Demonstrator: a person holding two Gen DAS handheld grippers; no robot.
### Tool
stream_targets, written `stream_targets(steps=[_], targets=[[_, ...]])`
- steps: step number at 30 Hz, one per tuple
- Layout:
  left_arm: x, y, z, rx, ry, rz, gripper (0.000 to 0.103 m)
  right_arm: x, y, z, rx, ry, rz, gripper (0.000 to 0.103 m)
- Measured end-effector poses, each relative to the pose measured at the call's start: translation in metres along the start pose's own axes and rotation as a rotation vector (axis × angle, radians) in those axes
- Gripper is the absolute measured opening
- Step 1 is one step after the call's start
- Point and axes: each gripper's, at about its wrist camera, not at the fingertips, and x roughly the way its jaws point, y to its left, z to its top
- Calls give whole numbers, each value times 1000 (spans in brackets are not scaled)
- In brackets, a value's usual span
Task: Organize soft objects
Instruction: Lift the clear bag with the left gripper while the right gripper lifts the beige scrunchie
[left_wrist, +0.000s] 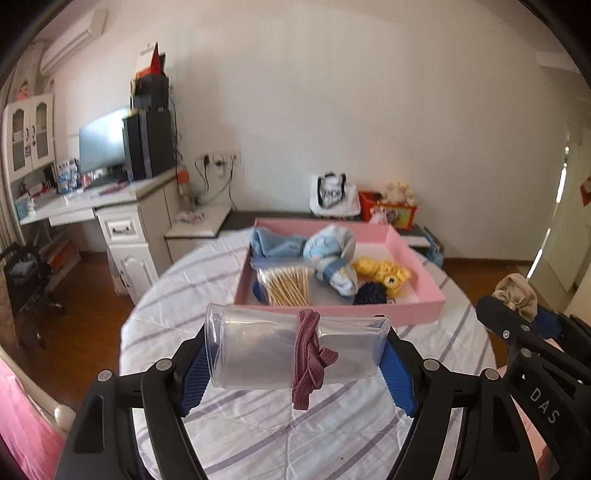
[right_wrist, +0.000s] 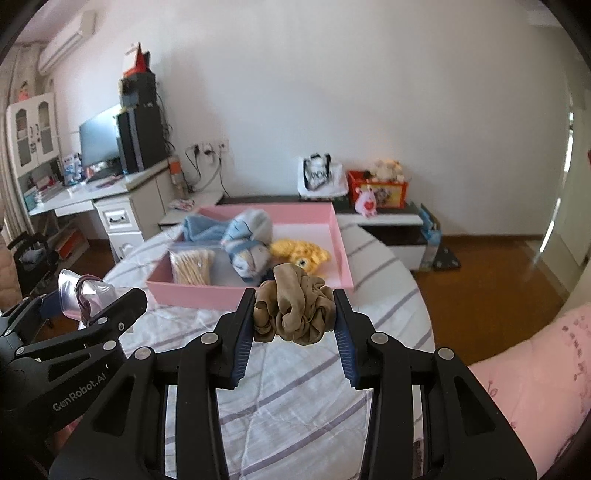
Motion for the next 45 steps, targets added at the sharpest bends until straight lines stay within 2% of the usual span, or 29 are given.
stream_targets(steps=[7, 21, 30, 45], targets=[[-66, -4, -7, 21, -132, 8, 75, -38, 12, 6, -34, -98, 30, 37], [-155, -8, -47, 29, -301, 38, 75, -99, 26, 2, -49, -246, 56, 38], [-171, -8, -79, 7, -339, 44, 75, -112, 31, 0, -56, -278, 76, 38], [-152, -14, -81, 5, -326, 49, 75, -110, 27, -3, -52, -284, 83, 38]])
